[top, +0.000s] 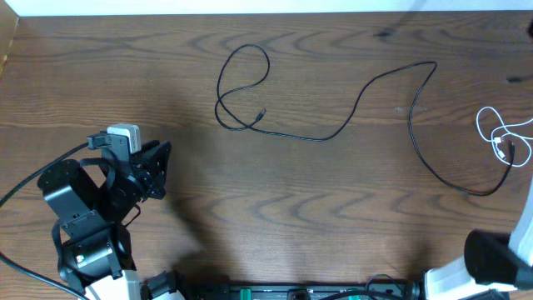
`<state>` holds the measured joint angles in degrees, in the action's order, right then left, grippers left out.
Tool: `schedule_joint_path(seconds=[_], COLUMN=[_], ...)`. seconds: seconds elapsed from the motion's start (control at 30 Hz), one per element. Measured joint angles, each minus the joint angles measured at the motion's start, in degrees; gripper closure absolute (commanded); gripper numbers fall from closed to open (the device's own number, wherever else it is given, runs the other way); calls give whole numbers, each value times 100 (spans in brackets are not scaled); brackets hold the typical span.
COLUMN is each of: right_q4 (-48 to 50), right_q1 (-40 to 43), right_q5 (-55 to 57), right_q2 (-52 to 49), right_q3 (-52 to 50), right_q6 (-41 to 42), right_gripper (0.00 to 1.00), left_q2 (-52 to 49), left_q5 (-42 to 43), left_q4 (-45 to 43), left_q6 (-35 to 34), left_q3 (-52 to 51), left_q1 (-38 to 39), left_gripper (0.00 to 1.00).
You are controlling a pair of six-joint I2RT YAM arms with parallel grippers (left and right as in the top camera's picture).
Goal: Untangle cables
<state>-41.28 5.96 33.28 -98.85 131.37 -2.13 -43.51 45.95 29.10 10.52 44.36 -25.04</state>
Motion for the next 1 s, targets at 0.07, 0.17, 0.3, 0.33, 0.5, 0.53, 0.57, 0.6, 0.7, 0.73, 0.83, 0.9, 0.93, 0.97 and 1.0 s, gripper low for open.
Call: schedule_joint_path(seconds=[0.07, 0.17, 0.3, 0.33, 0.5, 0.53, 0.57, 0.6, 0.7, 0.73, 0.83, 0.9, 0.93, 0.97, 1.0], right_q4=[-63, -173, -409, -476, -765, -828, -914, -1016, -1357, -1475, -1770, -1926, -2011, -2085, -2129], right_q1=[313, 654, 1025, 1132, 1554, 1655, 1744, 1834, 2173, 2306, 2756, 3012, 3150, 3270, 3348], right_q5=[-2, -2, -35, -76, -472, -616, -758, -927, -1510, -1731, -2365, -2667, -2811, -2933, -3008], right_q2=[-138, -280, -389, -424, -688, -789, -883, -977, -1300, -1405, -1733, -1915, -2006, -2090, -2151], right_q3=[-4, -20, -22, -22, -22, -22, -22, -22, -24, -24, -28, -28, -28, -31, -31], right_q6=[24, 116, 424, 518, 793, 826, 850, 876, 1023, 1078, 1198, 1239, 1250, 1266, 1309], right_gripper=[99, 99, 99, 99, 99, 99, 99, 99, 99, 99, 99, 99, 99, 89, 65], left_q2=[0, 0, 0, 0, 0, 0, 0, 0, 0, 0, 0, -11, -22, -35, -52], left_q5=[-2, -2, -2, -2, -2, -2, -2, -2, 0, 0, -2, -2, -2, -2, -2], left_q4=[2, 2, 42, 55, 72, 74, 74, 81, 96, 98, 105, 105, 105, 107, 107], left_q6=[-2, -2, -2, 0, -2, 0, 0, 0, -2, -2, 0, -2, 0, -2, -2], left_q3=[0, 0, 0, 0, 0, 0, 0, 0, 0, 0, 0, 0, 0, 0, 0], left_q1=[0, 0, 0, 0, 0, 0, 0, 0, 0, 0, 0, 0, 0, 0, 0], left_gripper=[76, 76, 76, 76, 76, 76, 76, 76, 76, 76, 76, 76, 76, 76, 76])
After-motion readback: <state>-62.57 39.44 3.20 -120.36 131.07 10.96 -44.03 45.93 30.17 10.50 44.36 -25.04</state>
